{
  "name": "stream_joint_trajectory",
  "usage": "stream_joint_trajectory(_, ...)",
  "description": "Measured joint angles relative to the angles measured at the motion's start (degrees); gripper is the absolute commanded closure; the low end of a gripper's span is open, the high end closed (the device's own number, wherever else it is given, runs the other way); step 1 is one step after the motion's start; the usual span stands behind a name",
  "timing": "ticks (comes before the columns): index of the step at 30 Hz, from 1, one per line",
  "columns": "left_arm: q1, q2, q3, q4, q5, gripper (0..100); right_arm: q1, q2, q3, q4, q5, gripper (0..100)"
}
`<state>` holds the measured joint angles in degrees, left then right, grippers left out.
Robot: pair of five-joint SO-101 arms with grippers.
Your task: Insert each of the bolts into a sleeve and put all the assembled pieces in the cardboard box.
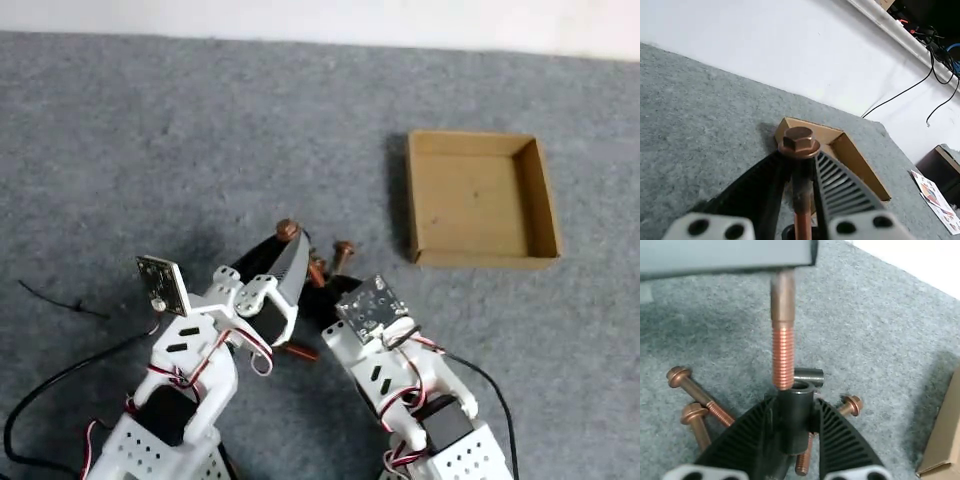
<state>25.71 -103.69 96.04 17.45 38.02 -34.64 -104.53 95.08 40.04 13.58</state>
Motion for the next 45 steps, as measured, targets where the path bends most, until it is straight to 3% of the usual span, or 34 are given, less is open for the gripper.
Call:
stream_joint_trajectory(10, -0.09, 0.0, 0.0, -0.09, 0.18, 100, -0.35, 0.09, -2.2, 0.09, 0.09, 99.4)
stream_joint_trajectory(19, -0.09, 0.0, 0.0, 1.05, 0.0, 100, -4.92, 0.0, -2.64, 0.26, 0.09, 99.4)
stream_joint_trajectory(36, 0.88, 0.0, 0.0, 5.19, 0.35, 100, -2.81, 0.0, -2.64, 0.26, 0.09, 99.4)
stream_joint_trajectory(45, 5.98, 0.0, 0.0, 9.23, -3.87, 100, -2.81, 0.0, -2.64, 0.26, 0.09, 99.4)
